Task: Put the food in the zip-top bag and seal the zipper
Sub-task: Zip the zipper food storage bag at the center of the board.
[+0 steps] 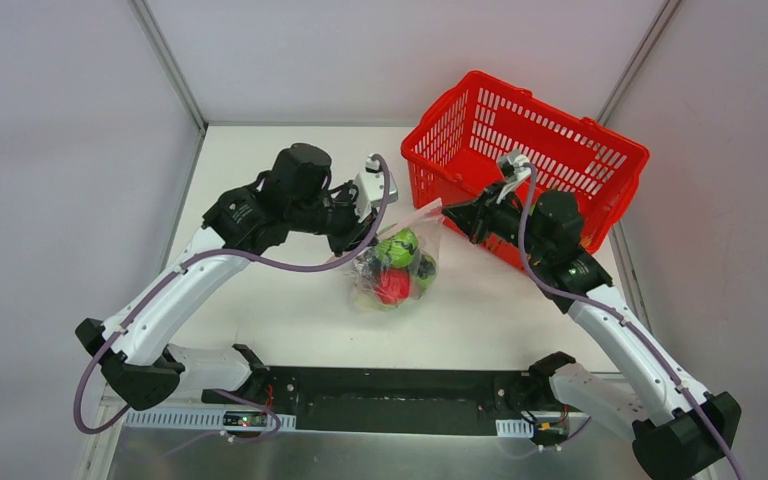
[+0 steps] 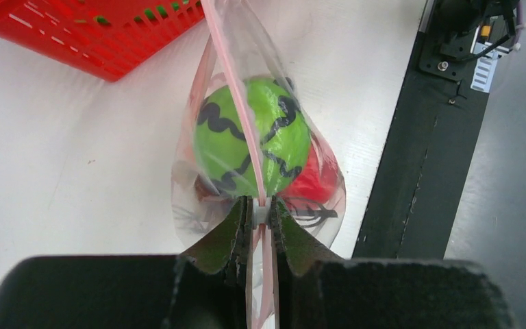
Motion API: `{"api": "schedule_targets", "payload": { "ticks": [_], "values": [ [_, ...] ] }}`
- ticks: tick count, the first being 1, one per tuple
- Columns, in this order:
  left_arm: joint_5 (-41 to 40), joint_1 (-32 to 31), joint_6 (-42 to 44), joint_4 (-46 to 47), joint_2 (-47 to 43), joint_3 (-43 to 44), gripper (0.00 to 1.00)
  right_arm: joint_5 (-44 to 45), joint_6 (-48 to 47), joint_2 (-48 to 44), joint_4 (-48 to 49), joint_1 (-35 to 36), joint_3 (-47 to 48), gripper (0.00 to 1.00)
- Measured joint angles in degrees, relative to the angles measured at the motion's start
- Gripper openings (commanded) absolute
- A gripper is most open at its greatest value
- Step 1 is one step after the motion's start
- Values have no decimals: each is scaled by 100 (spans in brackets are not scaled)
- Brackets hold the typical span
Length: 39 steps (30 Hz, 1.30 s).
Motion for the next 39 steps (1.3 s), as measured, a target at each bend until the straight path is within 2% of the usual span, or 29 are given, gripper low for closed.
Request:
{"api": "schedule_targets", "payload": {
  "ticks": [4, 8, 10, 11, 15, 22, 27, 39],
  "values": [
    [-61, 74, -2, -227, -179, -85, 0, -31, -35, -13, 20, -144, -26, 2],
    [59, 101, -7, -317, -234, 4, 0, -743, -229, -13, 7, -219, -17, 53],
    [144, 101, -4, -382, -120, 170, 0, -1084, -442, -11, -79, -216, 66, 65],
    [203, 101, 0, -446, -39, 286, 0, -1202, -551, -11, -155, -216, 149, 67],
    [326, 101, 20, -614, 254, 636, 0, -1563, -1071, -13, -592, -223, 693, 73],
    [396, 101, 11, -647, 426, 702, 0, -2079, -1943, 66, -1663, -219, 1803, 74],
    [490, 101, -13, -647, 426, 708, 0, -2876, -1998, 483, -1961, -195, 2006, 69],
    [940, 94, -39, -649, 507, 721, 0, -3687, -2225, 1552, -2267, -55, 2319, 72]
  ]
}}
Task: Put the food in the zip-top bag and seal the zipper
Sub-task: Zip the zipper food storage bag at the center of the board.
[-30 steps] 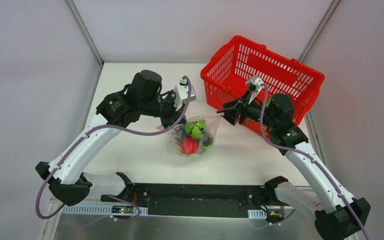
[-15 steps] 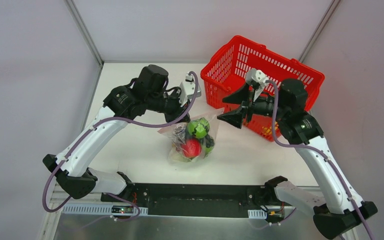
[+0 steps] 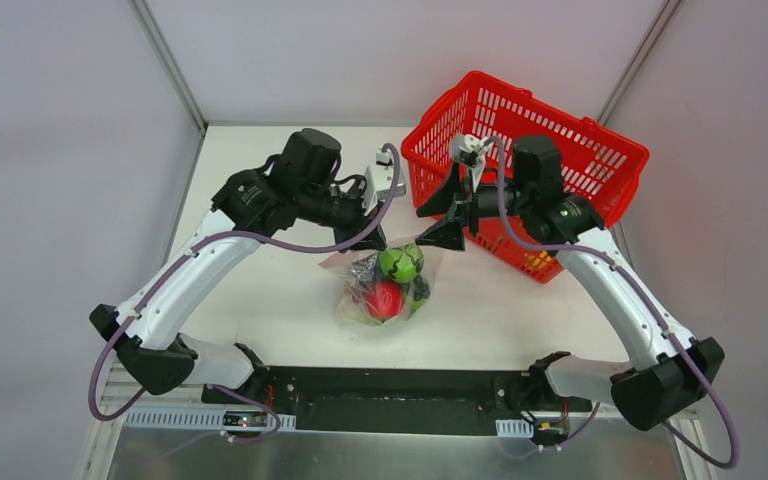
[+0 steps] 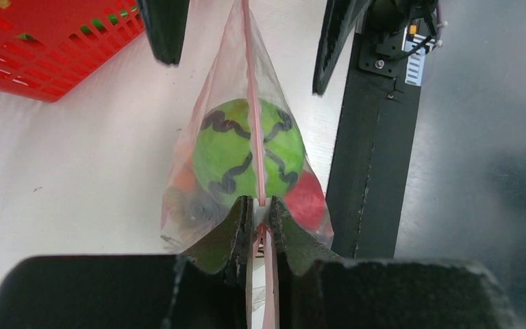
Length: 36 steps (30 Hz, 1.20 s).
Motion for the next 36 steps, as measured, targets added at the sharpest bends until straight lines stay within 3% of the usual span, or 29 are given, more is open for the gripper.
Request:
{"api": "schedule_targets", "payload": {
  "ticks": [4, 11, 16, 19, 22, 36],
  "values": [
    [55, -9, -7, 0, 79, 57, 0, -153, -295, 479, -332, 289, 396, 71],
    [61, -9, -13, 0, 118, 87, 0, -11, -802, 1038, -994, 879, 706, 46],
    [61, -11, -13, 0, 118, 87, 0, 17, -796, 1040, -868, 887, 575, 29],
    [52, -11, -11, 0, 118, 87, 0, 22, -691, 1032, -691, 887, 435, 11],
    [7, -9, -11, 0, 118, 76, 0, 42, -544, 975, -431, 890, 273, 0],
    [-457, 4, -4, 474, -481, -667, 0, 1001, 234, 114, 763, 946, -778, 0]
  ]
}}
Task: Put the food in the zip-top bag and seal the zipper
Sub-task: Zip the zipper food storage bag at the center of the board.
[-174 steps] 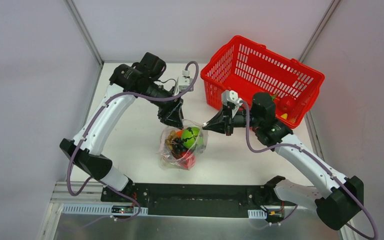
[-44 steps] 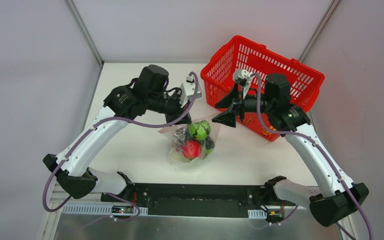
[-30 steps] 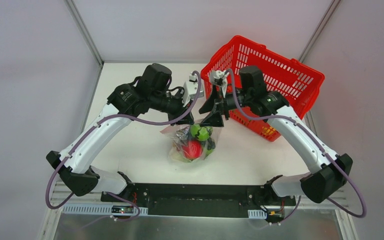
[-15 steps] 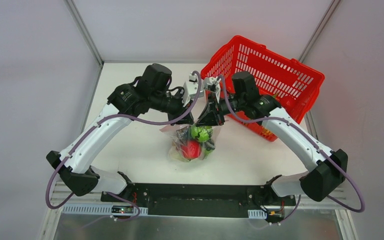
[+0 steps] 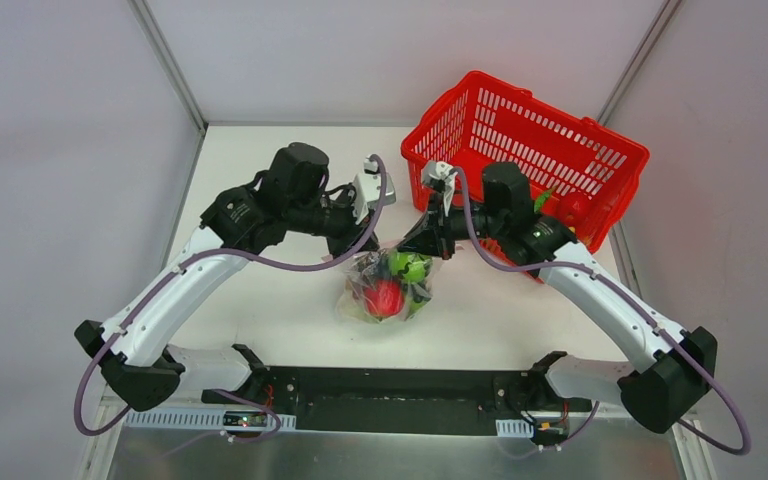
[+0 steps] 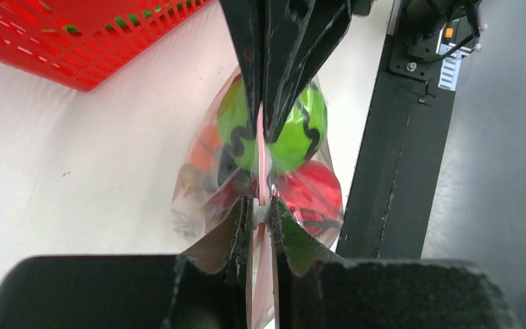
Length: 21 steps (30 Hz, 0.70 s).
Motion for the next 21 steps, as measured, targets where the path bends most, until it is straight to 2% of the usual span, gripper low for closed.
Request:
{"api": "schedule_targets", "payload": {
  "ticks": [11, 21],
  "values": [
    [-365, 297, 2, -133, -535, -439, 0, 730, 212, -472, 343, -13, -415, 0],
    [-935, 356, 15, -468, -796, -621, 0, 962, 339, -487, 511, -37, -481, 0]
  ]
}}
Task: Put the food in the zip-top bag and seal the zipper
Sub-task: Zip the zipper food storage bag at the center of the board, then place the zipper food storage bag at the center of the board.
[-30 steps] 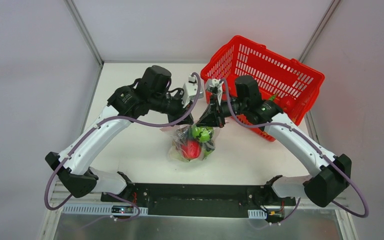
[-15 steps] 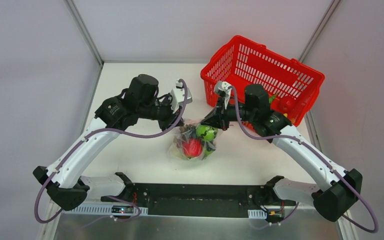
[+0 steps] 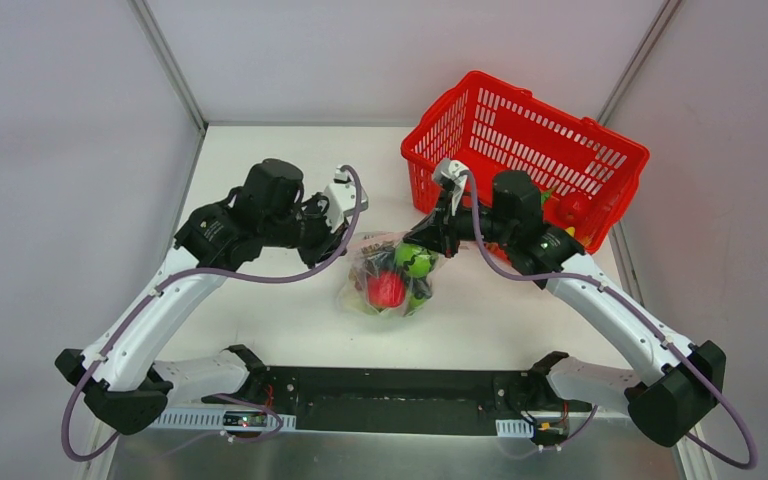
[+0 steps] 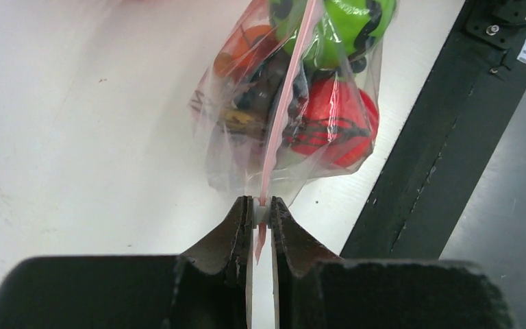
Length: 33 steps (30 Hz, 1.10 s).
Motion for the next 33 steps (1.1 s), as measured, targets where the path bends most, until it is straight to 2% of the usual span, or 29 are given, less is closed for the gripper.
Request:
{"api": "schedule_targets", "payload": {
  "ticks": [10, 14, 16, 18, 22, 28, 33],
  "values": [
    [-409, 131, 22, -133, -192, -109, 2, 35, 107, -11, 168, -22, -50, 0],
    [-608, 133, -11, 31, -249, -258, 44, 33, 155, -11, 216, -22, -50, 0],
    [-798, 162, -85, 87, -369, -435, 58, 35, 210, -11, 278, -55, -52, 0],
    [-940, 258, -232, 247, -546, -691, 68, 35, 321, -9, 354, -105, -52, 0],
    [-1191, 361, -560, 761, -911, -1069, 82, 22, 632, 61, 610, -136, -52, 0],
    [-1803, 638, -1110, 1513, -1425, -1224, 89, 184, 1084, 623, 1032, -136, 122, 0],
    [-2511, 745, -1495, 1851, -1784, -1484, 95, 350, 1082, 1587, 839, -149, 1329, 0]
  ]
}}
